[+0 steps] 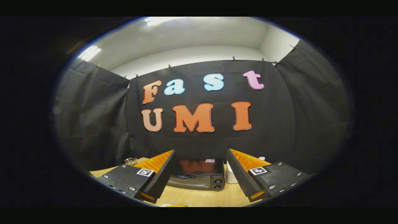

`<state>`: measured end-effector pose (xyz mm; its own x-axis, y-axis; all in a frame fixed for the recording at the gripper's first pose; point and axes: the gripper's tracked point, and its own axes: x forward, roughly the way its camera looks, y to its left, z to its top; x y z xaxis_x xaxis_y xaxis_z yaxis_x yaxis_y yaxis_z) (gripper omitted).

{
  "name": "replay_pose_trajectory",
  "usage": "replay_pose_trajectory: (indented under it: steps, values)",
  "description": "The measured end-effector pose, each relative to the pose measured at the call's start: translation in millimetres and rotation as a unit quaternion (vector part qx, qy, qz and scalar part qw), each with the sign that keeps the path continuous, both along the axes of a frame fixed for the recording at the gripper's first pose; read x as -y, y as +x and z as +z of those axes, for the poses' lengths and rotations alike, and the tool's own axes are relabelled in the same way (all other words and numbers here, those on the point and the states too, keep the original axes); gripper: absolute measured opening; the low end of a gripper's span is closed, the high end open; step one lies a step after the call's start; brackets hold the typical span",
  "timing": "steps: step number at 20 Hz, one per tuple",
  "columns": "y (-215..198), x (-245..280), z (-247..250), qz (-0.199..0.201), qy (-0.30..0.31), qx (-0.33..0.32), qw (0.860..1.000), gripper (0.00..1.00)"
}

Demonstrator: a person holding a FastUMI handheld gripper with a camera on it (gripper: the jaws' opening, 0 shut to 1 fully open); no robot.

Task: Open the toaster oven, put the food inside, and close the toaster oven door.

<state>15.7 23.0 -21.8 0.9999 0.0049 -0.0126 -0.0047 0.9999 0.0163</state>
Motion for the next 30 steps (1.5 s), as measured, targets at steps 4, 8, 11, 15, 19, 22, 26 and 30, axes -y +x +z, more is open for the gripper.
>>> replay_pose_trajectory:
  steps: [4, 8, 11, 15, 19, 22, 26, 30]
  values:
    - [11, -9, -17, 0.005, 0.010, -0.004, 1.000, 0.96]
    - [31, -14, -43, 0.006, 0.018, -0.013, 1.000, 0.96]
    - [47, -19, -78, 0.005, 0.024, -0.040, 0.999, 0.96]
    - [75, -30, -125, 0.007, 0.024, -0.077, 0.997, 0.96]
    - [107, -46, -173, 0.003, 0.019, -0.119, 0.993, 0.96]
    - [129, -60, -201, 0.001, 0.020, -0.145, 0.989, 0.96]
    - [150, -74, -219, 0.002, 0.017, -0.155, 0.988, 0.96]
    - [162, -75, -225, -0.015, -0.010, -0.145, 0.989, 0.96]
